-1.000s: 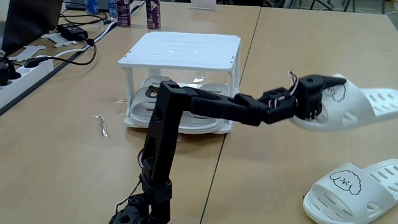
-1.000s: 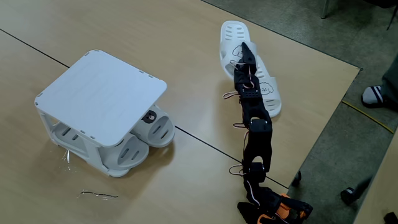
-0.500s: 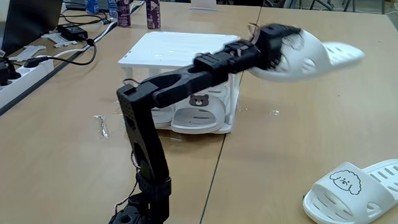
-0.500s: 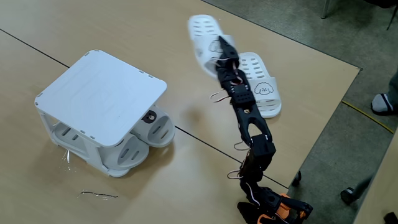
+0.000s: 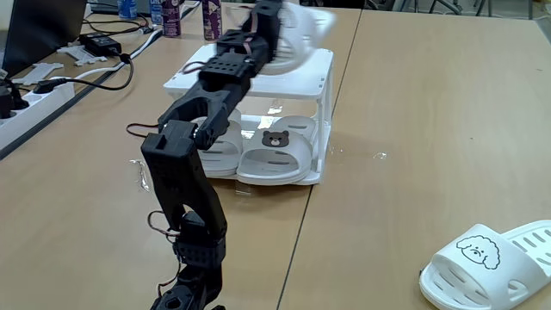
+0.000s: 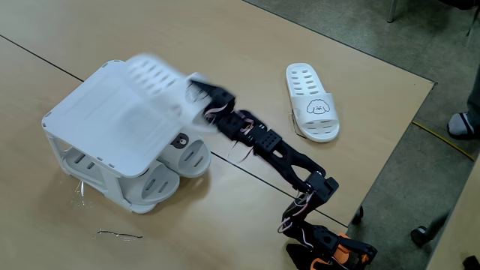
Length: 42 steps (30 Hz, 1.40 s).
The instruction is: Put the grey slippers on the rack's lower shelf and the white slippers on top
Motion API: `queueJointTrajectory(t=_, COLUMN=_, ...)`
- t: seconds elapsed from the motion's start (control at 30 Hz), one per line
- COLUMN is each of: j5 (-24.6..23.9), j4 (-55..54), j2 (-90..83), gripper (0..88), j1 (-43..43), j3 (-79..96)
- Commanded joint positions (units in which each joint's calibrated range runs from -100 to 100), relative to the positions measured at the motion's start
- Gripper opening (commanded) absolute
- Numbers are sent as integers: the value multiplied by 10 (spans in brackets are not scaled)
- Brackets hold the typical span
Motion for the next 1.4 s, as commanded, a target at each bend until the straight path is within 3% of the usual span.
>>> queueJointTrajectory(t=0.0, j5=4, j4=-2, j2=-55, gripper=7, j1=-78, j3=-13)
queueJointTrajectory(t=0.17, j5=4, j4=-5, j2=-15, gripper=7, j1=-151, j3=-22)
queueJointTrajectory(t=0.87, j5=4, j4=-4, j2=505, gripper=7, j1=-131, j3=-591)
queueJointTrajectory(t=1.13, j5=4, j4=-5, j2=556, gripper=9, j1=-112, j3=-639)
queueJointTrajectory(t=1.17, j5=4, j4=-5, j2=555, gripper=30, j1=-112, j3=-639)
queueJointTrajectory(t=1.3, j5=4, j4=-5, j2=550, gripper=248, j1=-115, j3=-639)
queueJointTrajectory(t=1.37, j5=4, j4=-4, j2=545, gripper=263, j1=-115, j3=-639)
